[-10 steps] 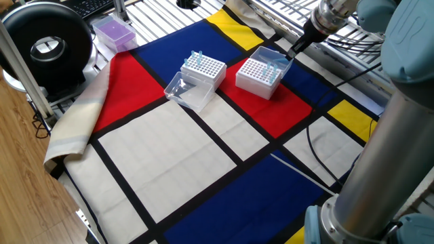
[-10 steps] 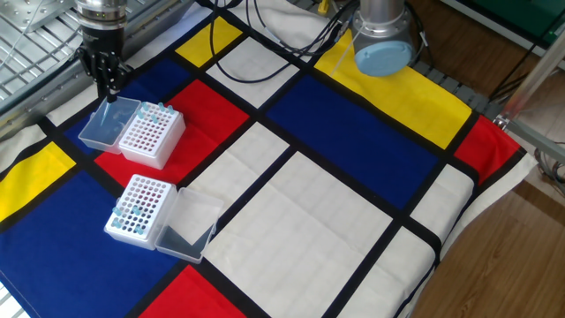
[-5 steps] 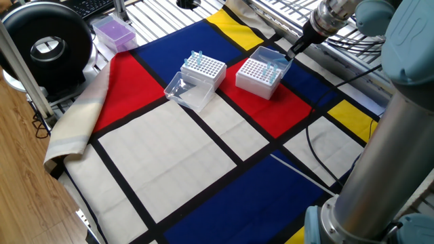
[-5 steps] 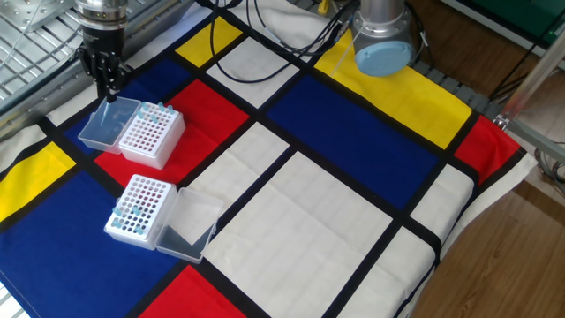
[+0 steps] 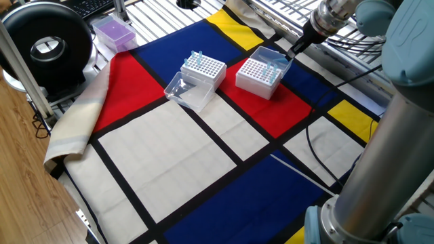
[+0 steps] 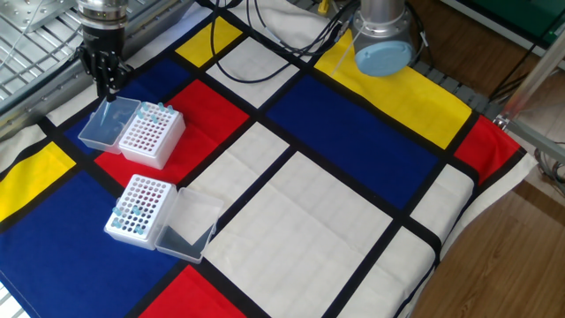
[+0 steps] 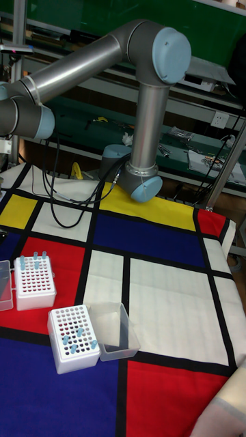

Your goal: Transfer all medium pipette tips from one holder to another

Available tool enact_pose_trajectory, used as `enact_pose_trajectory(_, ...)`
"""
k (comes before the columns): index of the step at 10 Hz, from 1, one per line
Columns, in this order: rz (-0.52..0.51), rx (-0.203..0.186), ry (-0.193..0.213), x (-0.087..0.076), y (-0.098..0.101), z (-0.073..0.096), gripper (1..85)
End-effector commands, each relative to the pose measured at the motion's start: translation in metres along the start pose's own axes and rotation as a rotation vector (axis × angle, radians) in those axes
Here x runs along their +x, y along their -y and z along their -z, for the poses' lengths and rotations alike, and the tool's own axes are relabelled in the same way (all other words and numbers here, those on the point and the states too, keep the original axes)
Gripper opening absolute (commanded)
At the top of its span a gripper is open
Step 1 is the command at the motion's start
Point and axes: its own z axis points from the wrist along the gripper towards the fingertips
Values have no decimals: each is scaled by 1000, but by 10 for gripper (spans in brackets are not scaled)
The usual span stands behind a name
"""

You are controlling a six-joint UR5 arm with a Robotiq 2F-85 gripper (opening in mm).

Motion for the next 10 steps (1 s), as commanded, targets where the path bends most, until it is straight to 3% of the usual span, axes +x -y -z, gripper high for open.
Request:
enact_pose_trajectory(1, -12, -1, 10, -2, 0, 2, 293)
enact_pose_trajectory(10, -22, 0, 18, -2, -4, 0, 273)
